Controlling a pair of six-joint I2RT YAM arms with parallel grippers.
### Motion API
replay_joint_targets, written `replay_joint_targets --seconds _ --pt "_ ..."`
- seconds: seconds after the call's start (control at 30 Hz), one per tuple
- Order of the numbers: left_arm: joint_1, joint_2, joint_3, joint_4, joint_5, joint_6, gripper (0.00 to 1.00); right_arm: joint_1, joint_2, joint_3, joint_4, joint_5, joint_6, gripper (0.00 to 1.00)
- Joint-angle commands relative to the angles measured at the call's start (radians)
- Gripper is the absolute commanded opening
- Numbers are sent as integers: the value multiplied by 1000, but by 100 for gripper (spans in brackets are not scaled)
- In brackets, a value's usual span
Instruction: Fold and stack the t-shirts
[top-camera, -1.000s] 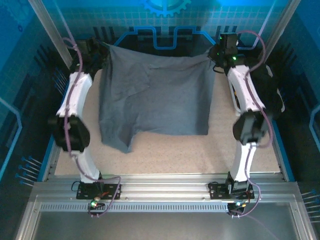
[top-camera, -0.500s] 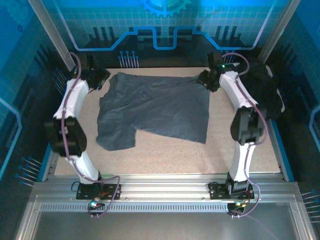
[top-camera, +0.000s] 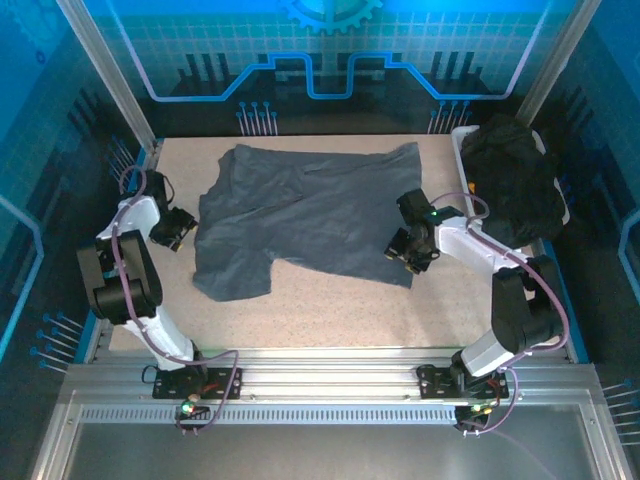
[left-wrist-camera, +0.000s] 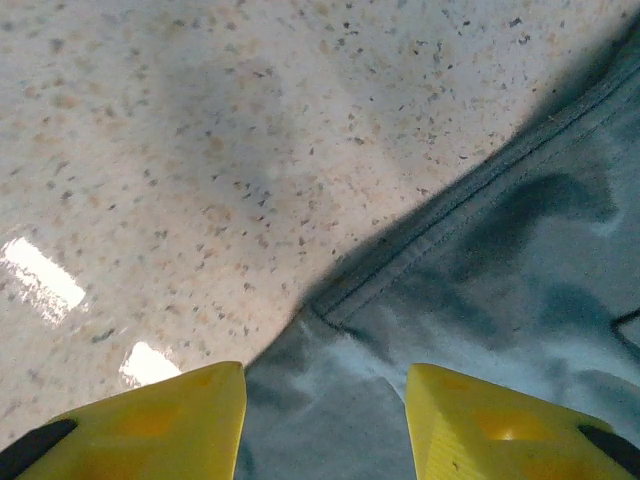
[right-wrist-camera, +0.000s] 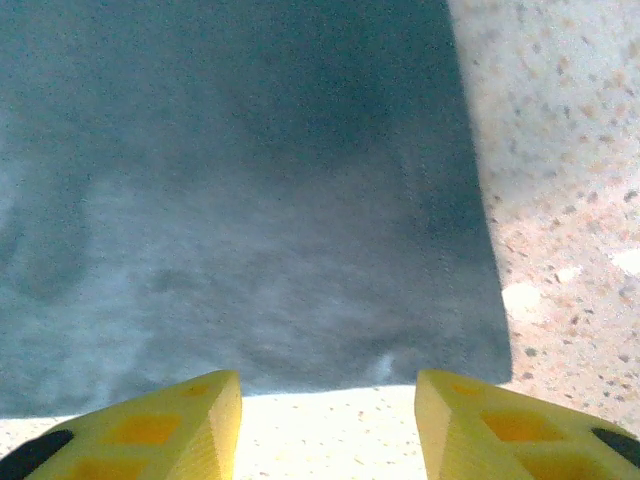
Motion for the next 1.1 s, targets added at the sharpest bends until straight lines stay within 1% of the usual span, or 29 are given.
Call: replay_joint_targets --seconds 0.0,0.1,0.2,0.3,0.4,0.47,0.53,0.57,0.67,0.8,0.93,1.07 --pt "6 46 43 50 50 88 49 2 -65 -14 24 -29 17 51" --pt "2 81 50 77 91 99 50 2 -78 -10 2 -20 3 51" --pt "-15 132 82 16 72 112 49 -3 -96 -14 -12 -6 8 51" --pt "-30 146 65 24 72 116 49 -8 -105 -17 -10 -2 15 52" --pt "-44 172 75 -1 61 112 49 -8 -99 -6 -20 2 15 52" --pt "-57 189 78 -9 54 112 47 -8 -94 0 -30 8 18 52" --pt "-71 207 90 -30 34 113 42 -9 -95 3 -41 20 25 52" --pt "-73 214 90 -34 27 113 37 -8 -97 4 -49 25 31 52" --pt "-78 208 81 -21 11 108 18 -8 -110 -4 -63 47 49 52" --pt "-88 170 73 -12 10 119 0 -13 -146 -30 -85 85 80 52" --pt "-117 63 23 -28 16 110 0 -29 -194 -75 -127 126 155 52" --pt "-157 -70 -72 -49 24 59 0 -73 -239 -193 -54 67 256 52"
